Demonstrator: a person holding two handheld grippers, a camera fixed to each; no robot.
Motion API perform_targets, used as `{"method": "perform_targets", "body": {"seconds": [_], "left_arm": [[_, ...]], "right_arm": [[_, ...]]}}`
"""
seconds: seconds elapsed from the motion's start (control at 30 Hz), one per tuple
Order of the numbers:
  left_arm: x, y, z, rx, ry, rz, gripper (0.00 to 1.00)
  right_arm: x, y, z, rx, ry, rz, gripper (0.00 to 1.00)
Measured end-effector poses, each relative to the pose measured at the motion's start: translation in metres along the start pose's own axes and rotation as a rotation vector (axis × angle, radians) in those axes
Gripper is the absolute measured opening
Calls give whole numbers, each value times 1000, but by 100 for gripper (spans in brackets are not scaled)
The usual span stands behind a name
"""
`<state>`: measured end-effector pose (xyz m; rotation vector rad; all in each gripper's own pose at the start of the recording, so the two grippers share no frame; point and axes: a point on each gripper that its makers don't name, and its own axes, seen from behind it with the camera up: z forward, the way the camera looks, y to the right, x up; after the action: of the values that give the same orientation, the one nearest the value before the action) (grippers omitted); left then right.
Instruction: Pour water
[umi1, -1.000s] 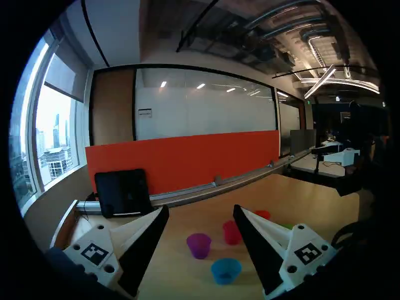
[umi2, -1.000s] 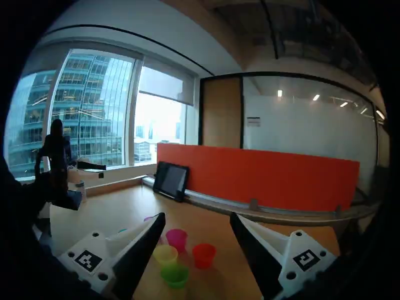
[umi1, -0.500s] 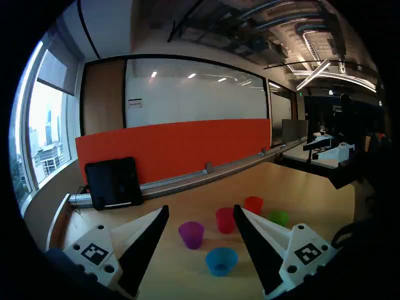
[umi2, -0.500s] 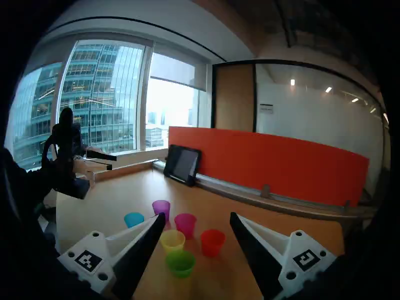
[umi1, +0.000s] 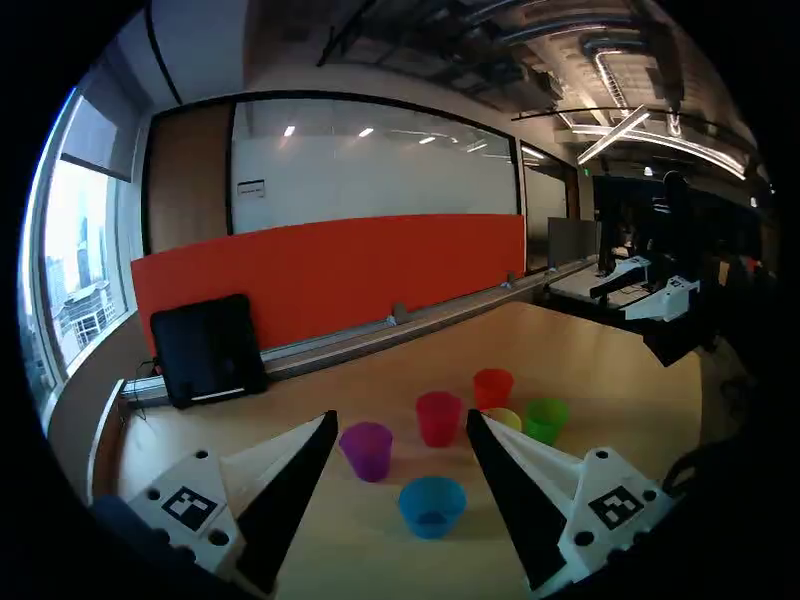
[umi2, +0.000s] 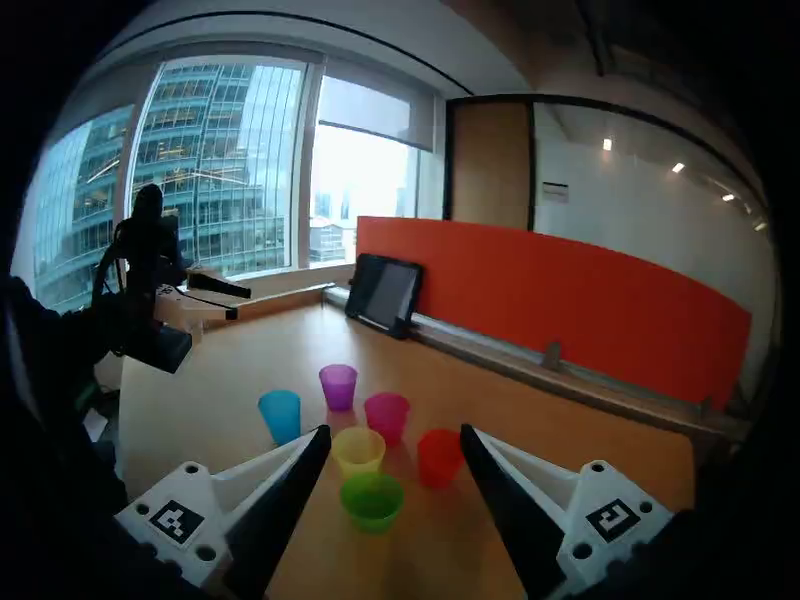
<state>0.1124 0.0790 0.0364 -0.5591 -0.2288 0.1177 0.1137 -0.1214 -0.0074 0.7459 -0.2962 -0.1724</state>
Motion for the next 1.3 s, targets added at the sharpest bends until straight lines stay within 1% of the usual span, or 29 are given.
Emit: {"method": "perform_targets", "body": {"seconds": [0.37,0.67,0.87,1.17,1.3], "left_arm": [[-31,7,10,-36,-64,-4,96],[-54,12,16,-63,-105,-16,96],[-68,16,20,-75,-125,-8,96],[-96,20,26,-89,-177,2,96],[-108,20,27,-87,-196,6,96]], "right_arm": [[-25,-5,7,30,-61,4,100],[-50,-10,17,50,-109,-3,100],[-69,-10,25,59,-141,3,100],[-97,-10,39,70,-190,-11,100],[-110,-11,44,76,-213,-18,100]]}}
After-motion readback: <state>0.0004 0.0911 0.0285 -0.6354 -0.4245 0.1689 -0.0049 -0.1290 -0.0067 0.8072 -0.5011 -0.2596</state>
